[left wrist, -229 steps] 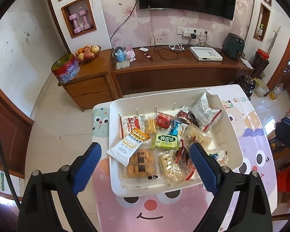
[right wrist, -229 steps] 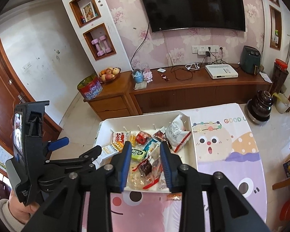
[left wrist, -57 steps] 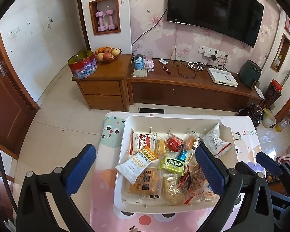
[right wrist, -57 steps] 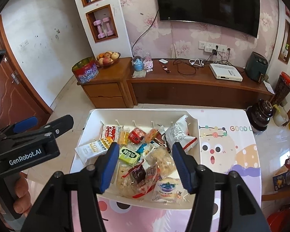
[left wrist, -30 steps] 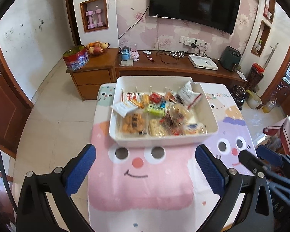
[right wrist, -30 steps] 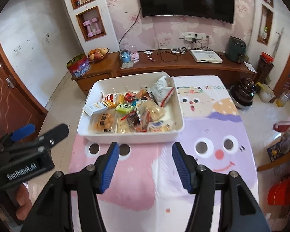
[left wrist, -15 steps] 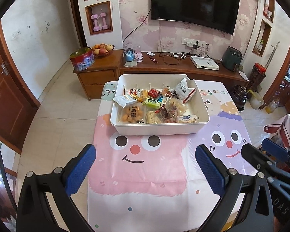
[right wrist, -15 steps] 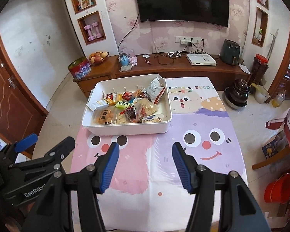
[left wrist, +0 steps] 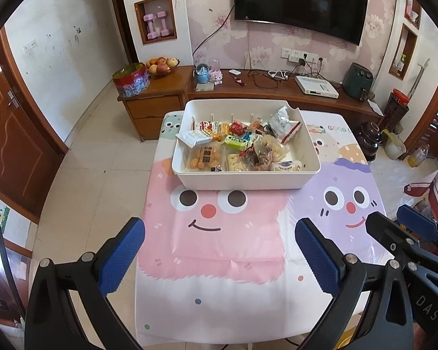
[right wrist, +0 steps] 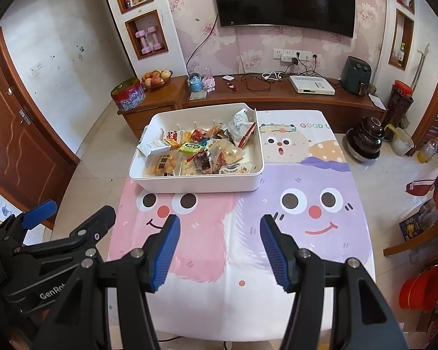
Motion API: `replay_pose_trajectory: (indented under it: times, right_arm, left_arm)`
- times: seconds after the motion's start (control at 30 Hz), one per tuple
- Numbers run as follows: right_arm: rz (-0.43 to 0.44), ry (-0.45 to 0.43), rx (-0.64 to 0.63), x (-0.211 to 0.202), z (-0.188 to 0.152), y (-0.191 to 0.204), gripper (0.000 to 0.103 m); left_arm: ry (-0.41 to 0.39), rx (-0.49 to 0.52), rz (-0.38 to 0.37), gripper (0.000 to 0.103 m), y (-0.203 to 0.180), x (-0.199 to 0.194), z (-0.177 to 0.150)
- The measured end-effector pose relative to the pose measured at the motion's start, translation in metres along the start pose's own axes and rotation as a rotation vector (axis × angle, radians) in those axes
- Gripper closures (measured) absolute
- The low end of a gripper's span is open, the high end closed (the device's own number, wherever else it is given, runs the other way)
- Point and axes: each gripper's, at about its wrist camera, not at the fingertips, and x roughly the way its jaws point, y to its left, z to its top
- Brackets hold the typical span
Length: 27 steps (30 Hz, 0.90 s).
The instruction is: Organize snacks
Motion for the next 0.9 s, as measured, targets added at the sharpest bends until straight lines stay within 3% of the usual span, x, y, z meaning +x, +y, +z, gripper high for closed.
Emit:
replay_pose_trajectory:
  times: [0.9]
  right_arm:
    - [-0.013,0.019,0.013,0.0019,-0.0016,-0.0073,0.045]
  left_arm:
    - [0.022,0.009,-0.008,0.001,-0.0008,0.0056,-0.0021]
